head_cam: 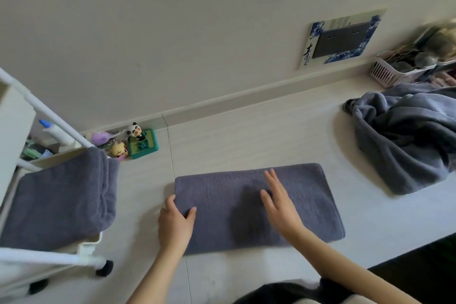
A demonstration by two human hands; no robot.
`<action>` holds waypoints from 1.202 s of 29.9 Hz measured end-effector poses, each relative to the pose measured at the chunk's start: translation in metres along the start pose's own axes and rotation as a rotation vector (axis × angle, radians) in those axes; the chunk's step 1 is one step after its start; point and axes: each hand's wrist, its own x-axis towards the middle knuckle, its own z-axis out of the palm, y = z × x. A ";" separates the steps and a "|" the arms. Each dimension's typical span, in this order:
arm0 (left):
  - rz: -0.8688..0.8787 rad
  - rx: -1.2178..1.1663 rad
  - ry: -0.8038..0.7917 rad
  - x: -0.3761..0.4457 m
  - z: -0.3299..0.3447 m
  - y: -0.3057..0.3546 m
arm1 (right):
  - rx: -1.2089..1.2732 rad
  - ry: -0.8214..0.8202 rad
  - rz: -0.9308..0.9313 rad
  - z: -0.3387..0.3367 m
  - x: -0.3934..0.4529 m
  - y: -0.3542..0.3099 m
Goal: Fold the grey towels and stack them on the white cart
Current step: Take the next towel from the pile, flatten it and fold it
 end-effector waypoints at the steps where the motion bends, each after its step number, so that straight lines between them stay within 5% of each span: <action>1: -0.069 -0.084 -0.032 -0.001 -0.003 0.000 | 0.160 -0.036 0.029 0.011 -0.008 -0.011; 6: -0.330 -0.519 -0.267 0.002 -0.023 0.009 | 0.542 -0.001 0.253 0.049 -0.024 -0.029; 11: -0.168 -0.692 -0.399 -0.015 -0.051 0.044 | 0.535 0.024 0.251 0.056 -0.027 -0.023; 18: 0.167 -0.344 -0.310 -0.056 -0.055 0.128 | 0.728 -0.061 0.307 0.024 -0.015 -0.022; 23: 0.329 -0.134 -0.315 -0.089 -0.029 0.180 | 0.543 0.269 0.251 -0.056 -0.024 0.001; 25: 0.376 -0.097 -0.318 -0.099 -0.014 0.196 | 0.473 0.285 0.297 -0.082 -0.022 0.018; 30: 0.445 -0.065 -0.345 -0.121 0.044 0.237 | 0.498 0.095 0.531 -0.134 -0.011 0.057; 36: 0.412 -0.075 -0.296 -0.134 0.114 0.257 | 0.534 -0.178 0.555 -0.176 0.002 0.071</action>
